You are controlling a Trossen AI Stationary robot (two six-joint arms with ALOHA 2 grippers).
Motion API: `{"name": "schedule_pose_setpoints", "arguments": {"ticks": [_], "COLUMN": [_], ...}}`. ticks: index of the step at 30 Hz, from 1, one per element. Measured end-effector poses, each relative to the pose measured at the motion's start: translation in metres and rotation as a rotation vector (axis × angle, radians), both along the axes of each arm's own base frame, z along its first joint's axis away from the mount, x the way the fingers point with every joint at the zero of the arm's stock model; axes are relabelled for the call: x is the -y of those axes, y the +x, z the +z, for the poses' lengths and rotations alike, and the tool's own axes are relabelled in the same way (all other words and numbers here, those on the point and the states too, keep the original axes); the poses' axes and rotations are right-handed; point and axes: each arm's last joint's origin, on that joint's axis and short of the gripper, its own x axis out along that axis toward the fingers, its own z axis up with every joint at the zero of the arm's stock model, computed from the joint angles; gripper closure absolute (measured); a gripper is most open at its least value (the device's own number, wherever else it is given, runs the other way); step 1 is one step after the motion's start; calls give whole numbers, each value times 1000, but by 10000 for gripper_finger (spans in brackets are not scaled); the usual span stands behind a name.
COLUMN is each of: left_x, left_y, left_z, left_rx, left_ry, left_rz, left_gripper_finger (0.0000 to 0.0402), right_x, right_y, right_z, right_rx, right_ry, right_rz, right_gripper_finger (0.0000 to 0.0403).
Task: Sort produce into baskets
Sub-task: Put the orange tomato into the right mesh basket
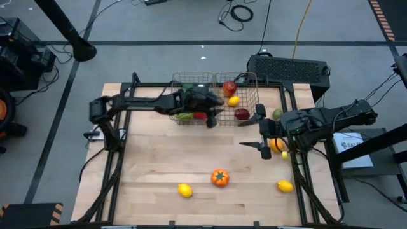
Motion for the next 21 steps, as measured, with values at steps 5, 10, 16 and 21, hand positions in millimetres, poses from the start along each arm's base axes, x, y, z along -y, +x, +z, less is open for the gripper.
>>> {"name": "schedule_pose_setpoints", "arguments": {"ticks": [5, 10, 16, 21], "left_x": [52, 102, 150, 180], "left_y": [-39, -80, -110, -122], "left_z": [32, 41, 27, 4], "left_rx": [-173, -375, -507, -563], "left_ry": [47, 67, 78, 86], "left_rz": [-57, -73, -126, -200], "left_gripper_finger": [277, 277, 277, 277], "right_x": [-1, -5, -14, -49], "right_y": [4, 14, 36, 57], "right_z": [-36, -63, -78, -120], "right_rx": [-98, -72, -70, -230], "right_ry": [35, 110, 172, 195], "right_rz": [-23, -41, -51, -16], "right_gripper_finger": [102, 102, 102, 102]}}
